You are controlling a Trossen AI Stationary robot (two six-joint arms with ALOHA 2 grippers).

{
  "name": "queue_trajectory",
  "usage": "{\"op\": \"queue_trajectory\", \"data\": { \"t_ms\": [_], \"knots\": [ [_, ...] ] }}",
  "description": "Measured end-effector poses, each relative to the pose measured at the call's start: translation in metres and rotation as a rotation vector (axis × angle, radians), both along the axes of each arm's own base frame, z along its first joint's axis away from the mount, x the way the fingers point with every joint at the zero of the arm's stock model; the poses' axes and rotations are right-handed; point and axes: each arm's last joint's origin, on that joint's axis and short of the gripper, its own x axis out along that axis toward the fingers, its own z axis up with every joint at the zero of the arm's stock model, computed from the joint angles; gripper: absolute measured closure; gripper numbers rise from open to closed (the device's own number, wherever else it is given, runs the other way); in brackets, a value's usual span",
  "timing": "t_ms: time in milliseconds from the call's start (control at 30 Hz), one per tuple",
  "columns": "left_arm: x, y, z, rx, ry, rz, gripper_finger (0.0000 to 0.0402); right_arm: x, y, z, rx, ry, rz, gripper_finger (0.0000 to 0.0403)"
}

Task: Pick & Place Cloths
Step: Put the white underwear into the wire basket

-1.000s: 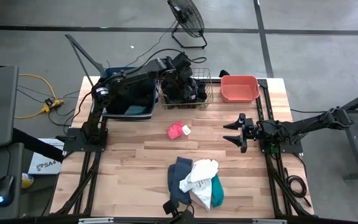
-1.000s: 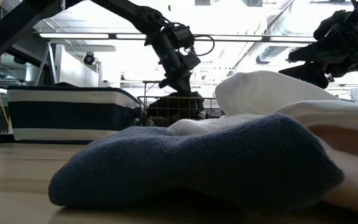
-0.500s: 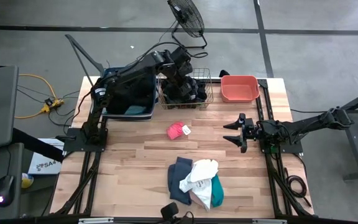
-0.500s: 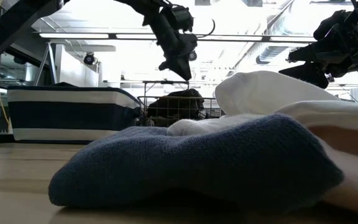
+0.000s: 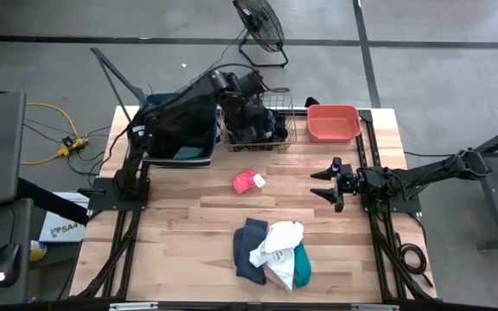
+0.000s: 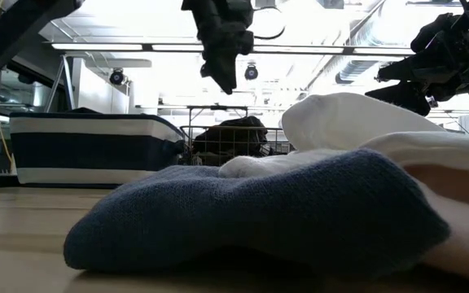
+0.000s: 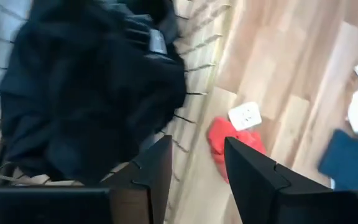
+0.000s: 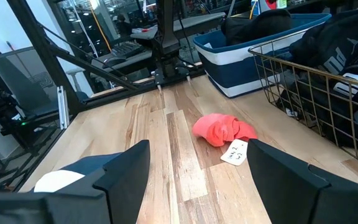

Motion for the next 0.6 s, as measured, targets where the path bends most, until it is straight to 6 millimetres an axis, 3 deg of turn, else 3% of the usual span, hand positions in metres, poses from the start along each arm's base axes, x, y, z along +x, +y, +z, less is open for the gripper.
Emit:
{"op": "queue_trajectory", "data": {
  "t_ms": [300, 600],
  "knots": [
    [0.023, -0.065, 0.000, 0.006, 0.006, -0.169, 0.0258, 0.000, 0.000, 0.000, 0.000, 0.000, 0.000, 0.0143],
    [0.037, -0.148, 0.000, 0.149, 0.036, -0.237, 0.0258, 0.000, 0.000, 0.000, 0.000, 0.000, 0.000, 0.0143]
  ]
}}
